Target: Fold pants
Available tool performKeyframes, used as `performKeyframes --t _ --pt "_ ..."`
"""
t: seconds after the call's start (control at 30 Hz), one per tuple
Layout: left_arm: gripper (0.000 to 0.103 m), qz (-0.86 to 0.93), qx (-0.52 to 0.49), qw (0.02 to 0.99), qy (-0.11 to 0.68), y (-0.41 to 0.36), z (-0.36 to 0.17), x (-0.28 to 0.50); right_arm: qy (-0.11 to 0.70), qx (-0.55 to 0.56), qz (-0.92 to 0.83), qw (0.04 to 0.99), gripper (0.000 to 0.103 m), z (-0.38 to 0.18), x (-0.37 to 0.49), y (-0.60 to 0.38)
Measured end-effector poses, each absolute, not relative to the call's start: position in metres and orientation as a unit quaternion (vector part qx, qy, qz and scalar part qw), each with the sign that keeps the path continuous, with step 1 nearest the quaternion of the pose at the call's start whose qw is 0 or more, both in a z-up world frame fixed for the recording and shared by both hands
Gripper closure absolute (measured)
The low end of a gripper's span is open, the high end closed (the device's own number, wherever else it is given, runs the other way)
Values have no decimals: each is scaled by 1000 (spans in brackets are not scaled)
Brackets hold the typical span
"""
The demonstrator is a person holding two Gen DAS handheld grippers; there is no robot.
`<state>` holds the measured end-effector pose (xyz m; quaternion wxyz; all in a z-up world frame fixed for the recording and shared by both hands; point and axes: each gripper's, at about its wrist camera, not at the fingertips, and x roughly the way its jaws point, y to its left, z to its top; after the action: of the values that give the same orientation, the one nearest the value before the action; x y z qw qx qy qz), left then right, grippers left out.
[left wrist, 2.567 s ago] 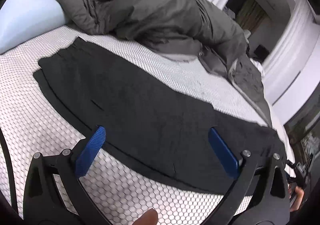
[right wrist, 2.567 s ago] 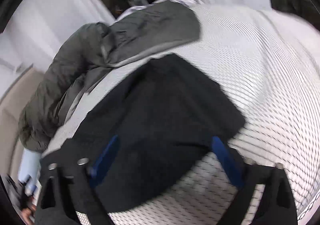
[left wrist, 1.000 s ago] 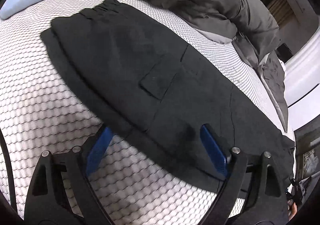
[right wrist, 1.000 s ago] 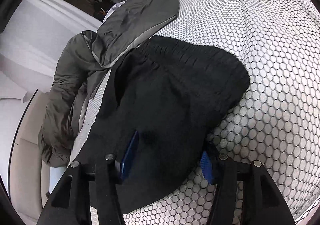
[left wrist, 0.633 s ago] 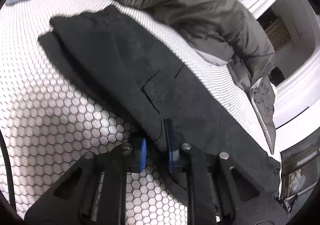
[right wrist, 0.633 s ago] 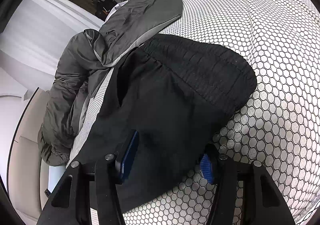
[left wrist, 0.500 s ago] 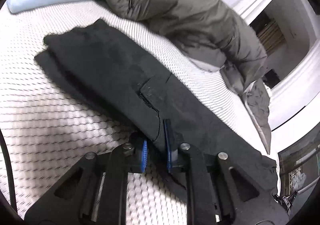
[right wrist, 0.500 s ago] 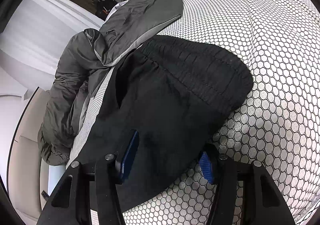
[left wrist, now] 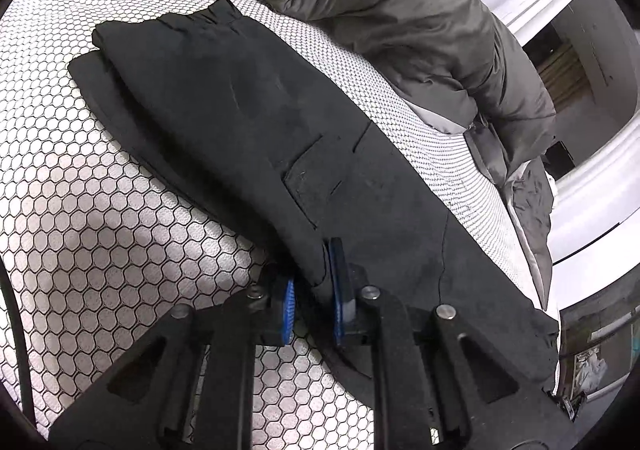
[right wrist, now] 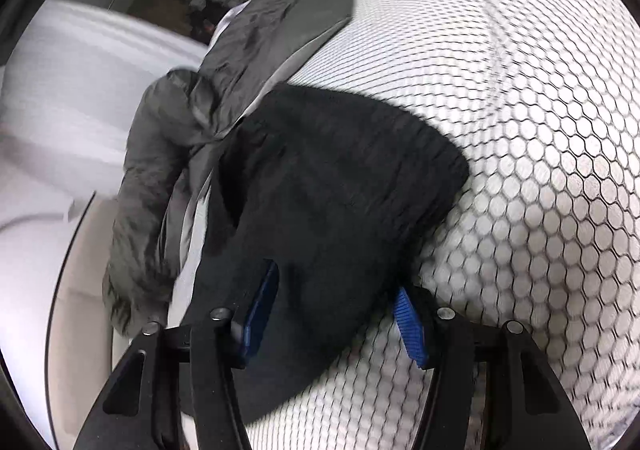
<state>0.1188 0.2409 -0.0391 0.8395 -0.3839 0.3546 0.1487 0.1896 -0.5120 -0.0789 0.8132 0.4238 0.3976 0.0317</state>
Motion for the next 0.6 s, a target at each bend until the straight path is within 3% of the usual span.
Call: performKeyframes --t 0.07,0.13,0.3,0.53,0.6 --pt "92 147 -383 842 351 241 -38 114 385 420 12 821 91 -79 192 -510" --pt "91 144 -376 848 345 239 -34 106 369 403 15 838 99 -67 187 -502" --pt "91 138 -364 858 335 236 -19 68 335 337 18 880 101 -23 138 -488" --pt "86 125 -368 852 351 240 -37 11 378 372 -17 848 100 -71 83 -499" --pt "83 133 -358 858 344 238 -31 6 361 384 -12 850 92 -67 82 -504"
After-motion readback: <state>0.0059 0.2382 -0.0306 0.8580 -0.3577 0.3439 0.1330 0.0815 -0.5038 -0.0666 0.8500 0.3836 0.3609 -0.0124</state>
